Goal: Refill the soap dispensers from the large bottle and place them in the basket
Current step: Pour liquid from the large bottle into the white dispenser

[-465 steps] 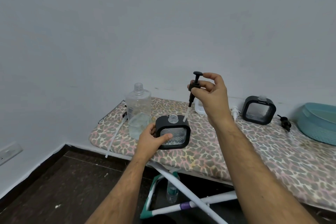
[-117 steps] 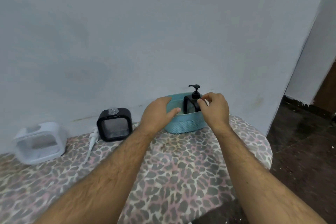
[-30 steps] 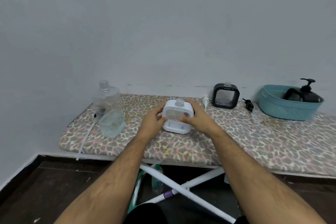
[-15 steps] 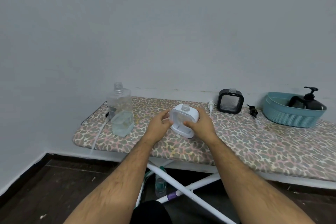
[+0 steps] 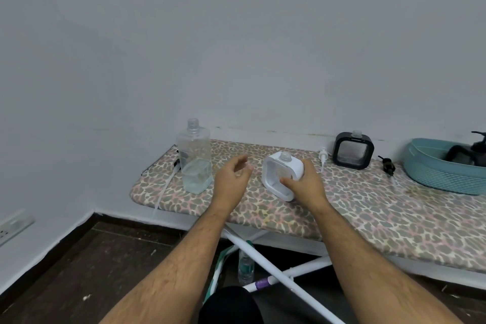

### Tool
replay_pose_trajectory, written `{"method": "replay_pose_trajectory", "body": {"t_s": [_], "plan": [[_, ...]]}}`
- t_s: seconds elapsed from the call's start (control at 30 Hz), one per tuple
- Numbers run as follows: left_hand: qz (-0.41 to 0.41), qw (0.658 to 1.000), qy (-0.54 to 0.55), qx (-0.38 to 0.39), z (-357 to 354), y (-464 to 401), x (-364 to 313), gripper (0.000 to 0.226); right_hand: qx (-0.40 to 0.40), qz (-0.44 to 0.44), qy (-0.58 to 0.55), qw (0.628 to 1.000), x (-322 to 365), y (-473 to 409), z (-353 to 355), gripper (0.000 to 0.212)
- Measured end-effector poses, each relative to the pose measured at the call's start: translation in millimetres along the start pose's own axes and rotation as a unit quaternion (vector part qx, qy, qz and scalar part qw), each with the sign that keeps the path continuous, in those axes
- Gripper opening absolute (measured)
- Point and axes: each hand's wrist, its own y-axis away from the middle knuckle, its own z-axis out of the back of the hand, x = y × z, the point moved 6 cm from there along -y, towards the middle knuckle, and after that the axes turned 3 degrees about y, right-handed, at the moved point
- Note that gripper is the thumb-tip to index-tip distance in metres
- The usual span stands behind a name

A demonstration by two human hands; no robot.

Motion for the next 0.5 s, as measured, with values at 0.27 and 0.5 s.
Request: {"method": "replay_pose_trajectory", "body": {"t_s": [0.27, 0.5], "plan": [[-0.060, 0.970, -0.065, -0.226, 71, 17, -7, 0.023, -0.032, -0.012, 0.047, 0.998, 13, 15, -21, 0.057], [0.017, 0.961, -0.093, -0.260, 111, -4, 17, 0.078, -0.035, -0.018, 0.056, 0.998, 16, 20, -30, 0.059]]}}
